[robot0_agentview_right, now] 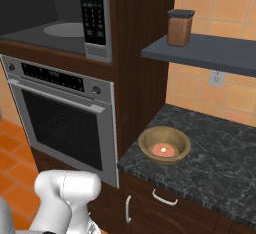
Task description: Open the microwave, place the bowl with waffle inside the microwave, then close the microwave door and turn it on.
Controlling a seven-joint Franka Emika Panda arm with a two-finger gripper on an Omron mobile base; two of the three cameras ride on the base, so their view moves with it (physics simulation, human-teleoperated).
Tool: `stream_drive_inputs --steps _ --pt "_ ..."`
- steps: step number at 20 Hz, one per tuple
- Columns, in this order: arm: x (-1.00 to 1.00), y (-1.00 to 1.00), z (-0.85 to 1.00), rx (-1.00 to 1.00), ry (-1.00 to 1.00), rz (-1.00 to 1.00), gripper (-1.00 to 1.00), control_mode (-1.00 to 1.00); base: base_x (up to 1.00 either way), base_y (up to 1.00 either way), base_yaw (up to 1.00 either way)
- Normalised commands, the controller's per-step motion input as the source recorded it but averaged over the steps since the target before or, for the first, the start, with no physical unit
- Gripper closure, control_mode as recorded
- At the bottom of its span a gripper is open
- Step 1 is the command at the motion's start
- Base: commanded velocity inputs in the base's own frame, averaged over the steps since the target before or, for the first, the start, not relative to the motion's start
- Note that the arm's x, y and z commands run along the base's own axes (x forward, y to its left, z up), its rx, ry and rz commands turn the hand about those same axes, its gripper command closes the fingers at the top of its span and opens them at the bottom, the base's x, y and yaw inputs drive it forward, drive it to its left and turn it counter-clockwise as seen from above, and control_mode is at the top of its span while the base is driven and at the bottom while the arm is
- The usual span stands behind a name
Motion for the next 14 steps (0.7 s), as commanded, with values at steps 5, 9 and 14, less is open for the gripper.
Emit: stream_drive_inputs --steps 5,9,14 --pt "-0.06 -1.00 -0.55 -0.41 0.01 -0.17 -1.00 -1.00 0.00 0.00 0.00" --pt "0.06 -1.00 -0.53 -0.30 0.00 -0.18 -1.00 -1.00 0.00 0.00 0.00" --pt "0.31 -1.00 -0.53 -0.18 0.05 -0.17 -1.00 -1.00 0.00 0.00 0.00"
